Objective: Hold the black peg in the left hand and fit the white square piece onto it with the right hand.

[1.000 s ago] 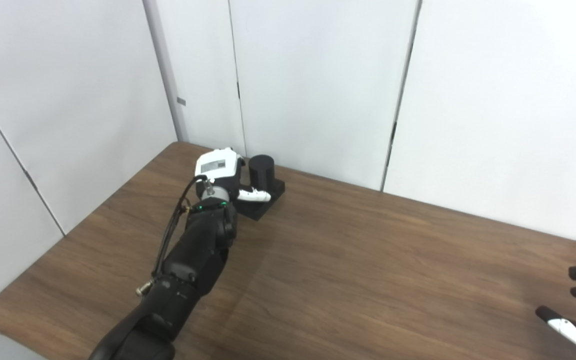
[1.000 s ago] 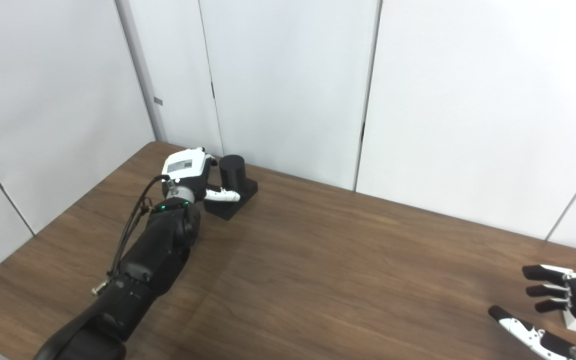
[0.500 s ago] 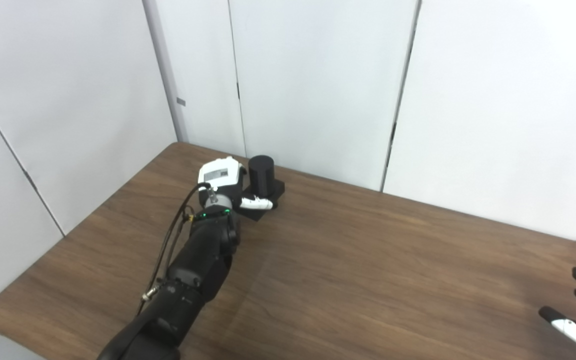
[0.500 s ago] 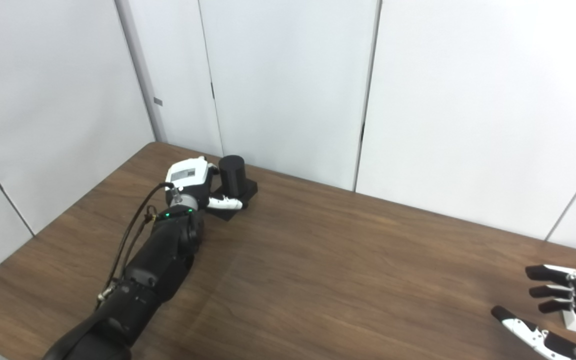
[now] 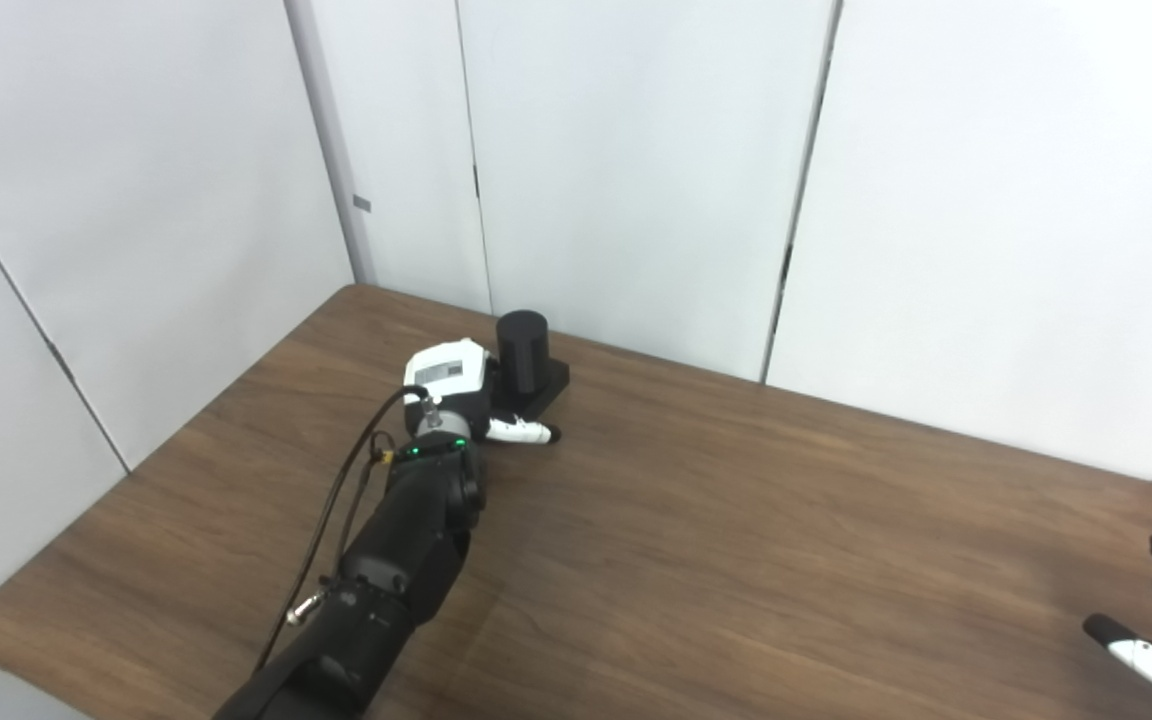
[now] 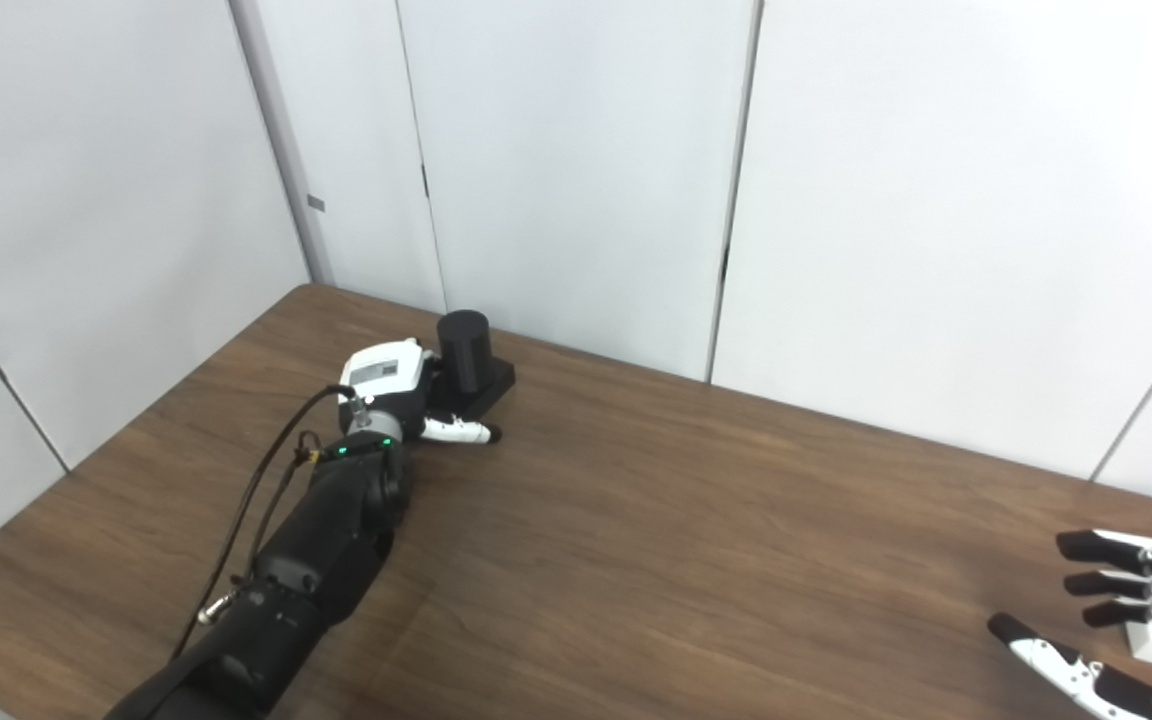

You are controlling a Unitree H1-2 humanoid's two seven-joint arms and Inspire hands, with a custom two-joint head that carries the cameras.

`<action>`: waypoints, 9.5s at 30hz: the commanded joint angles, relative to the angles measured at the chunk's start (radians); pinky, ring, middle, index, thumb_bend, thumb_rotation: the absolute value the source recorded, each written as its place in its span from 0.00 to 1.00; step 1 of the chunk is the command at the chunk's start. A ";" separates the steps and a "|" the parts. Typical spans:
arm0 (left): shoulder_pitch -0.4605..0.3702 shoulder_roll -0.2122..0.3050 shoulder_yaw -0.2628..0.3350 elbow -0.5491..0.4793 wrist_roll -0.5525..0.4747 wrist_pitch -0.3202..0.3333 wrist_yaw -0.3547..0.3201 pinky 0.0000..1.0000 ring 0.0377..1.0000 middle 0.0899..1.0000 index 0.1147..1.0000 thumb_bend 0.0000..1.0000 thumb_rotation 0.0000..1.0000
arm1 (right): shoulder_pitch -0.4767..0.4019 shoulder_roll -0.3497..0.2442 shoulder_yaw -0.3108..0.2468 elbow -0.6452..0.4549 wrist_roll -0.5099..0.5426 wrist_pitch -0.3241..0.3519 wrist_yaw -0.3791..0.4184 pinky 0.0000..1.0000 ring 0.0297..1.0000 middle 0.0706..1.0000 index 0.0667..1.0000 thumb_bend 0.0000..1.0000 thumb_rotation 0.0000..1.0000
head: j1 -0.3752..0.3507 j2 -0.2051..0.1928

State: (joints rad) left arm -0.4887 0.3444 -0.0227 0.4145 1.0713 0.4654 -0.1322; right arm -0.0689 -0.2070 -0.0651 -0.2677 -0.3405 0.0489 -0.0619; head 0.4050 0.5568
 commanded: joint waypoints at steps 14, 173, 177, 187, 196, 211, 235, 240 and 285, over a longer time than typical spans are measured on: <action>-0.017 0.036 -0.010 0.019 -0.012 0.004 0.061 0.93 0.98 0.97 0.73 0.88 0.51 | -0.021 -0.019 -0.012 -0.016 0.015 -0.028 -0.004 0.45 0.55 0.62 0.57 0.59 0.00 | -0.005 0.010; 0.125 0.245 -0.680 -0.196 -0.186 -0.689 -0.101 0.77 0.82 0.80 0.43 0.52 0.08 | -0.510 -0.472 0.357 0.470 -0.589 0.268 0.580 0.73 0.85 0.90 0.85 0.87 0.13 | -0.852 -0.030; 0.127 0.246 -0.681 -0.211 -0.184 -0.679 -0.105 0.76 0.81 0.80 0.43 0.52 0.07 | -0.520 -0.468 0.369 0.493 -0.593 0.253 0.564 0.72 0.84 0.88 0.83 0.87 0.15 | -0.845 -0.026; 0.130 0.250 -0.680 -0.244 -0.187 -0.656 -0.132 0.76 0.81 0.80 0.43 0.52 0.07 | -0.585 -0.447 0.425 0.593 -0.585 0.226 0.566 0.73 0.85 0.87 0.74 0.83 0.15 | -0.828 -0.013; 0.133 0.254 -0.678 -0.264 -0.192 -0.646 -0.141 0.75 0.80 0.79 0.43 0.52 0.07 | -0.614 -0.426 0.459 0.645 -0.579 0.217 0.570 0.72 0.84 0.85 0.70 0.81 0.18 | -0.821 -0.006; 0.140 0.254 -0.671 -0.289 -0.194 -0.634 -0.159 0.73 0.80 0.79 0.43 0.52 0.07 | -0.619 -0.417 0.473 0.666 -0.561 0.181 0.552 0.70 0.76 0.70 0.46 0.53 0.15 | -0.804 0.011; 0.144 0.245 -0.670 -0.277 -0.192 -0.643 -0.138 0.73 0.79 0.79 0.43 0.52 0.07 | -0.560 -0.446 0.385 0.542 -0.446 0.068 0.442 0.68 0.77 0.70 0.44 0.52 0.13 | -0.752 0.038; 0.141 0.242 -0.670 -0.282 -0.195 -0.638 -0.147 0.73 0.80 0.79 0.43 0.52 0.08 | -0.550 -0.465 0.366 0.440 -0.406 0.044 0.458 0.68 0.76 0.69 0.44 0.52 0.13 | -0.725 0.048; 0.113 0.143 -0.685 -0.305 -0.150 -0.553 -0.197 0.77 0.83 0.79 0.43 0.52 0.09 | -0.595 -0.281 0.368 0.007 -0.243 0.070 0.715 0.67 0.76 0.70 0.44 0.52 0.13 | -0.382 0.137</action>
State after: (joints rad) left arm -0.4389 0.5050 -0.6314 0.0626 0.8641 -0.0792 -0.2112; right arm -0.6072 -0.4819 0.3199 -0.2343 -0.5937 0.1114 0.6607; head 0.0215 0.6934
